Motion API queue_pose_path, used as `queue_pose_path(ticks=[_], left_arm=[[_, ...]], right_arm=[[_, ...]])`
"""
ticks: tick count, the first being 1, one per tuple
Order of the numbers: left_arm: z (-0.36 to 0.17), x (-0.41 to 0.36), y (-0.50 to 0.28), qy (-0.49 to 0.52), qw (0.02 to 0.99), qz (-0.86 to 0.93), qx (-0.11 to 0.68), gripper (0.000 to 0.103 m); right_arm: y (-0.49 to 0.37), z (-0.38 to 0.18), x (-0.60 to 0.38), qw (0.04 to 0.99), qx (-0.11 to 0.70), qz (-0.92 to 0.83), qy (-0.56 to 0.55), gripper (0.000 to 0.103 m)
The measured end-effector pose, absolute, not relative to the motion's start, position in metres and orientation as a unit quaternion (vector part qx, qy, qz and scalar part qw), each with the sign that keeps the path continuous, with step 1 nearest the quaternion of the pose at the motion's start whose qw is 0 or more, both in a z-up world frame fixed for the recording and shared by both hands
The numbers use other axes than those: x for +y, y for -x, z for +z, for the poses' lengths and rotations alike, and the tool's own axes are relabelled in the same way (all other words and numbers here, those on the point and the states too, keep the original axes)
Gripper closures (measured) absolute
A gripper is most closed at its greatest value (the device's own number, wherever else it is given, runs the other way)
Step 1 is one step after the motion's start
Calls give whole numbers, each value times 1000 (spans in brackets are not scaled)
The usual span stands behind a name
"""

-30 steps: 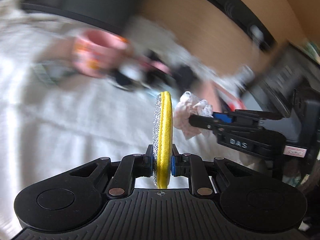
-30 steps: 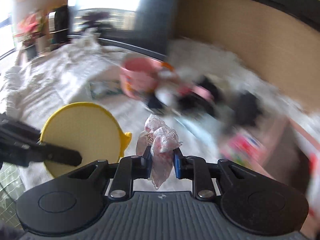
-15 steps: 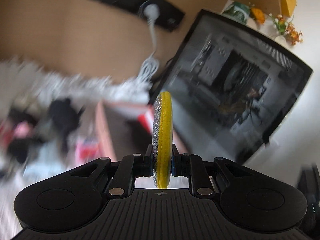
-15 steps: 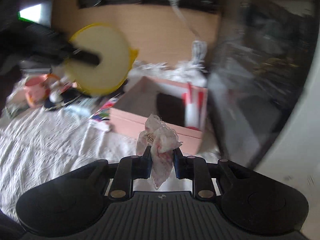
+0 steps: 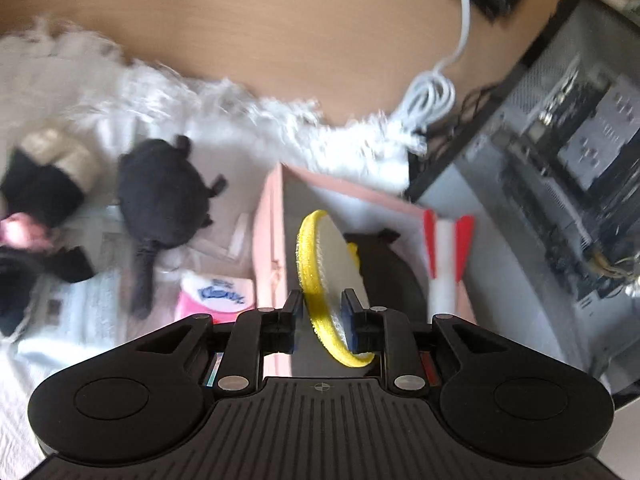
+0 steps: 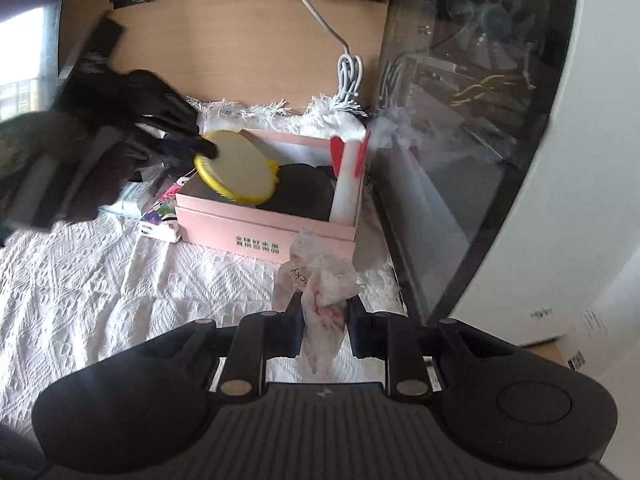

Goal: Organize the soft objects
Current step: 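Place the sponge in the pink box with the left tool while the right tool grasps the lace scrunchie, then drop the lace scrunchie into the pink box with the right tool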

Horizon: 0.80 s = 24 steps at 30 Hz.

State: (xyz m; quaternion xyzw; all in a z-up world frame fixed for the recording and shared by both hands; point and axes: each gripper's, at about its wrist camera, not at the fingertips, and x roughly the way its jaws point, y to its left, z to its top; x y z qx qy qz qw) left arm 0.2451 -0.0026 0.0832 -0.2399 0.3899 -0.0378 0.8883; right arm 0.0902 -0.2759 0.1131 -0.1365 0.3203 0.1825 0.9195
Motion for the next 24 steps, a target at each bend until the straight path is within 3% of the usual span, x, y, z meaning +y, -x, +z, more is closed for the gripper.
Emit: queue_pose_path(ticks=[9,11,12,13,24], left_arm=[[94,4,-184,254,900,-45,351,80],[98,1,-188,272,902,-64,329,80],[100,-2,-192,265,906,-68,324,80],[102,-5,-195,248,910,-60,326,80],[86,26,-140,192,909,55,366,80]], right_arm=[[-180,152,-219,930,255,223,144,82],[-210,158,-205,931,252,227,137,71],[-222,158,-199,929,262,222,139,60],[-232,158,-196,928,271,216,137,57],[-208,112,-168,887,330,288,146,52]])
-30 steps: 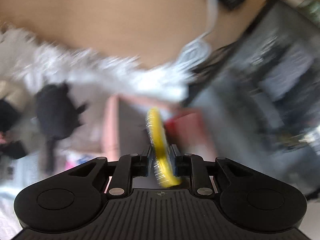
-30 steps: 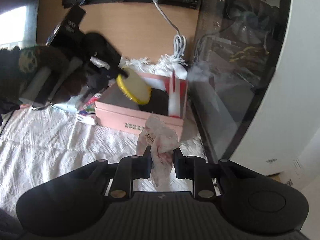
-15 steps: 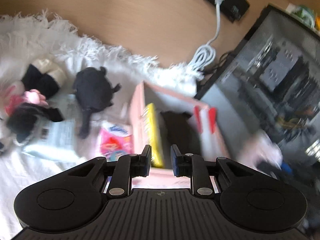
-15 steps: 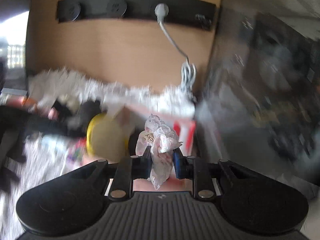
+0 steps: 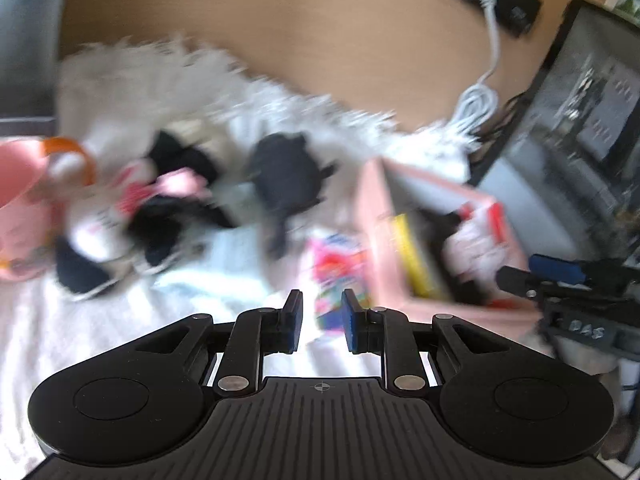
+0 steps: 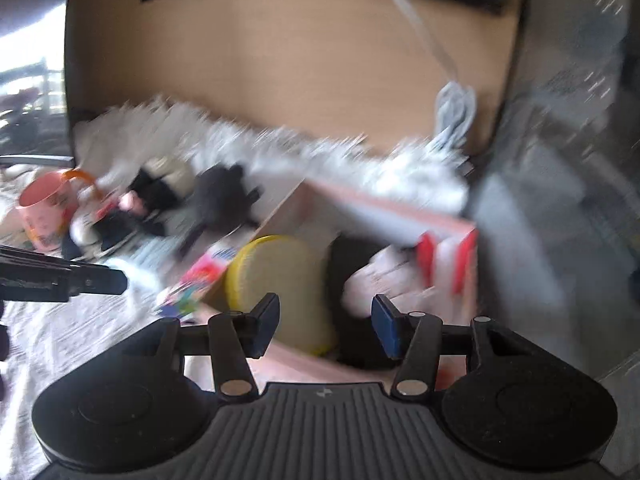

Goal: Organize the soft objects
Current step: 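Drop the lace scrunchie into the pink box with the right tool, then grasp the black plush toy with the right tool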

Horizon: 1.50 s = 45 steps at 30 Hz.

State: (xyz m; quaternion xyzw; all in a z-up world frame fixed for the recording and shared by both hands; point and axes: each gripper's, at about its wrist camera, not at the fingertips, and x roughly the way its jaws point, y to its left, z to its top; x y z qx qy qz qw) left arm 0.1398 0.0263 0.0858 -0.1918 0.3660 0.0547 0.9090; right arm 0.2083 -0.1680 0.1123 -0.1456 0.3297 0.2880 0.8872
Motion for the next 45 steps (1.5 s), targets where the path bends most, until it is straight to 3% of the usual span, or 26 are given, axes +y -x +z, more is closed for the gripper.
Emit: queue_pose_path(ticks=[9,14,15,18,19,23,31,36,45], left_arm=[[57,58,-153,262,887,36,380,80],[61,67,-168,208,900,103,368,80],[61,69,-169,197,900,112,372,80],[62,74,-155,197,898,113,376,80],[62,72,-146,198,899,110,375,80],[56,61,-105,222,892,93,382,80],[57,59,-43,260,880,95,386,80],[62,71,-16,271,876,134,376,80],[61,92,-10,283,870,156,372,80]], right_arm=[[-150,96,-164,869,328,326,179,50],[-152,105,-163,869,325,332,170,48],[-159,111,-159,868,328,338,156,44],[-189,132,-132,857,337,372,115,17],[-202,136,-116,849,340,388,113,14],[-246,130,-38,841,346,388,148,14],[-308,67,64,822,387,331,256,16],[-311,53,59,815,423,314,241,35],[-230,66,-1,778,442,392,213,37]])
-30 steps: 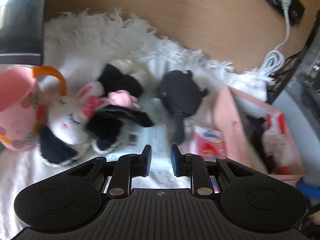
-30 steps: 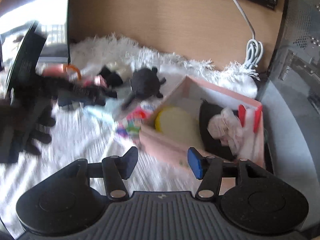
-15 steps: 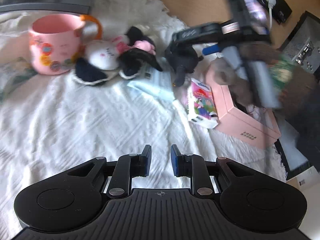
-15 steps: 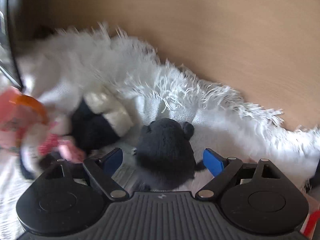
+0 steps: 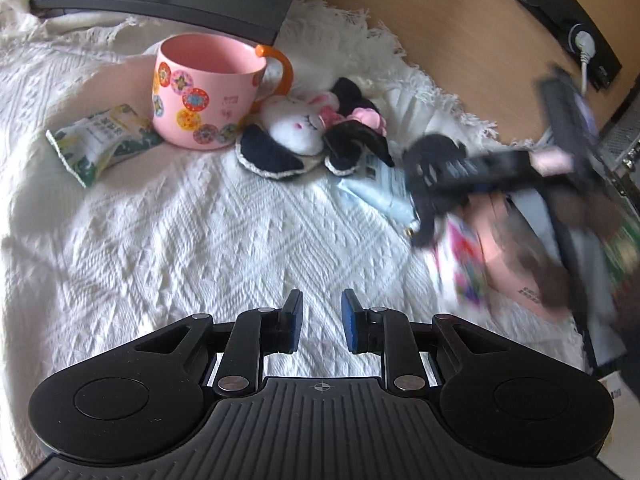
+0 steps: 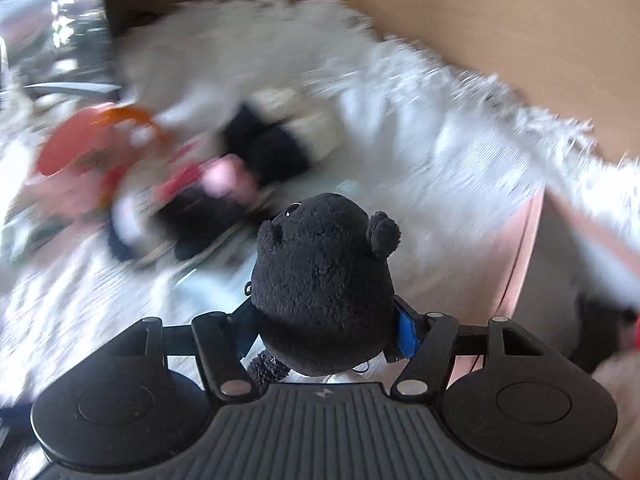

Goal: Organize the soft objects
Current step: 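Grasp the black plush toy with the right tool, then carry the black plush toward the box with the right tool while the left tool grasps the Kleenex pack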

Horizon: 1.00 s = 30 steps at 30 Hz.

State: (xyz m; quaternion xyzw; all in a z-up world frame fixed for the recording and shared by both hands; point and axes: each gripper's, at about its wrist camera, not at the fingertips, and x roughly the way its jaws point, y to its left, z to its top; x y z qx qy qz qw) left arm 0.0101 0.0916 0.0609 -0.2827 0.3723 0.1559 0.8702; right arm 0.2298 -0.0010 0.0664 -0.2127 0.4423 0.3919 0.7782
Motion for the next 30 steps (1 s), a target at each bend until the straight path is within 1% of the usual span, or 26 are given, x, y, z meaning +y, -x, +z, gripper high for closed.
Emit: queue_pose_path(ticks=[4,9,14,19,20,24,26,30], left_arm=[[62,98,-21,277,869,170,374,80],[65,99,-34,270,874,154,373,80],[66,87,-49,255,881,122,379,80],[67,62,-69,237,889,76,384,80],[67,54,-75,230,892,62,385,80],[71,20,-96,209,894,26,394,80],[73,-5,-102,175,901,15,396,80],[69,-66,-109,48,917,-42,393,80]], right_arm=[[-193,73,-34,755,459,437,169,37],[-155,96,-74,786,389,454,160,37],[-138,101,-128,836,346,380,191,37],[-132,88,-183,859,364,307,186,37],[-131,84,-190,858,381,290,188,37],[-124,68,-209,877,364,237,206,37],[-122,58,-213,885,351,208,225,37],[-129,42,-227,888,363,178,218,36]])
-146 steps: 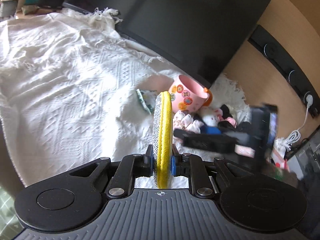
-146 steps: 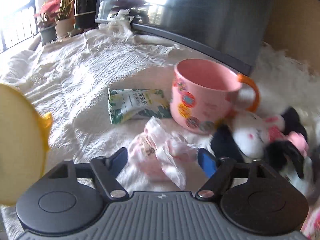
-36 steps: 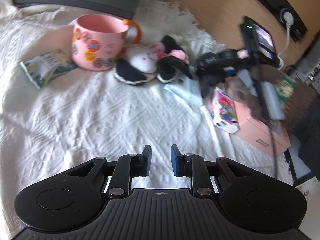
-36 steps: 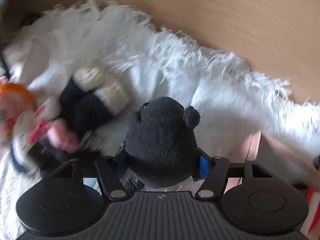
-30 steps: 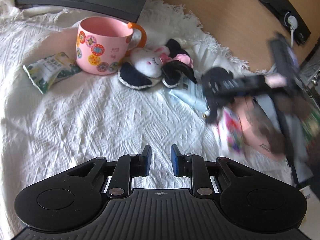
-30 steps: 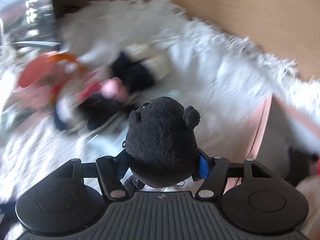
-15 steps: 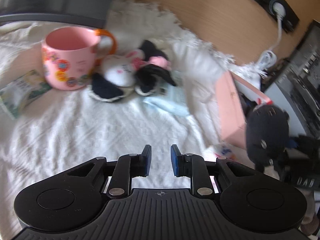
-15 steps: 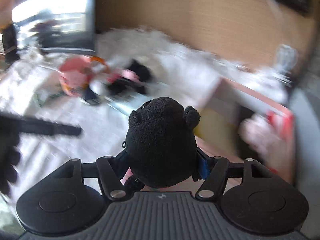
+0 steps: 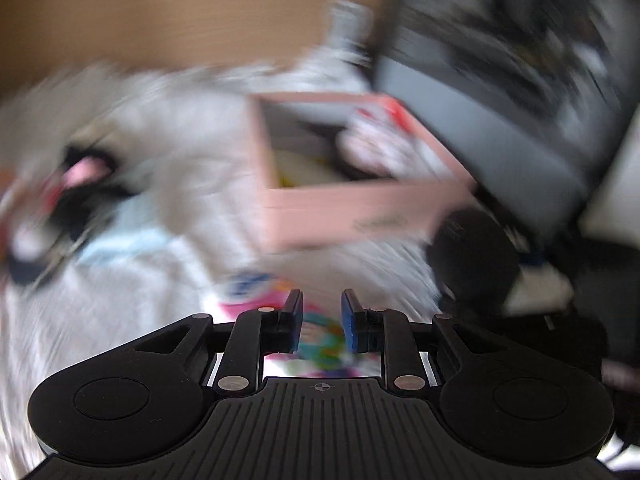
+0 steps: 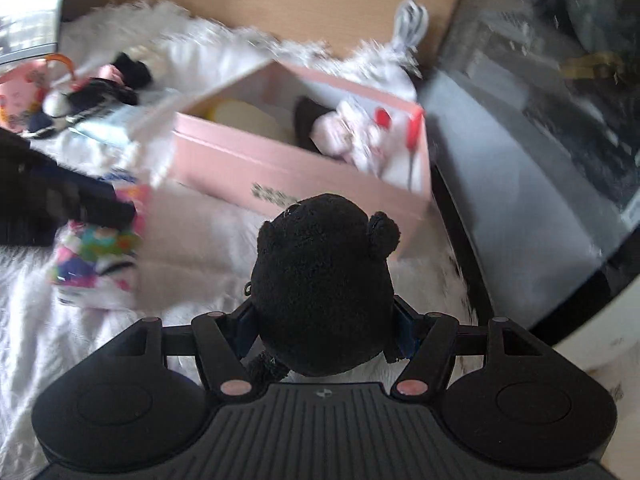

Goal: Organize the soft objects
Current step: 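Carry the black plush toward the box with the right tool while the left tool grasps the Kleenex pack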

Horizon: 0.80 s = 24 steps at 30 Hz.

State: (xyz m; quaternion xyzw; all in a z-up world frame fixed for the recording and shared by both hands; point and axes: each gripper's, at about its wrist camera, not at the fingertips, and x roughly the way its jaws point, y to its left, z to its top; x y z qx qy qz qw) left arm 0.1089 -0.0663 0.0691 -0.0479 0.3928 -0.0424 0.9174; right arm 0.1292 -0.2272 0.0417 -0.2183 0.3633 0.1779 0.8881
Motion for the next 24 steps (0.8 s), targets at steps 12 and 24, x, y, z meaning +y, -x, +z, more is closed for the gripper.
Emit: queue_pose_path(ticks=[12,24], left_arm=[[42,-85,-86,-130,910,-50,391,73],[54,-19,-103,20,908,28,417,75]], right_arm=[[-131,34,-226,894,352,175,214,30],[-135,17,-246,918,349,150,117,6]])
